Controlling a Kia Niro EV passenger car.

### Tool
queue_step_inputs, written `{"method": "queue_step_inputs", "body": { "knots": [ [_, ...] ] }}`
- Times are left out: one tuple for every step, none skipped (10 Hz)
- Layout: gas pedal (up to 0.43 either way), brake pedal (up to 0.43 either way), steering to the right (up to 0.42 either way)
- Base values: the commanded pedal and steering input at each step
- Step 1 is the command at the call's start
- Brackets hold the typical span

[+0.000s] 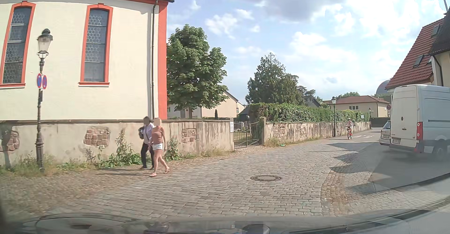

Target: Follow the waypoints while adhering to traffic rules and regulations

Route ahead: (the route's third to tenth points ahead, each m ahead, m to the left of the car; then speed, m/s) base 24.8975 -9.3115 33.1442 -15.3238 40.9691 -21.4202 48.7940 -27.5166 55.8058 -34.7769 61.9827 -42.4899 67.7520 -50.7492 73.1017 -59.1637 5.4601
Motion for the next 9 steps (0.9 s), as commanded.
{"method": "queue_step_inputs", "body": {
  "knots": [
    [0.039,0.0,0.161],
    [0.039,0.0,0.167],
    [0.039,0.0,0.175],
    [0.039,0.0,0.185],
    [0.039,0.0,0.194],
    [0.039,0.0,0.204],
    [0.039,0.0,0.209],
    [0.039,0.0,0.21],
    [0.039,0.0,0.21]
  ]
}}
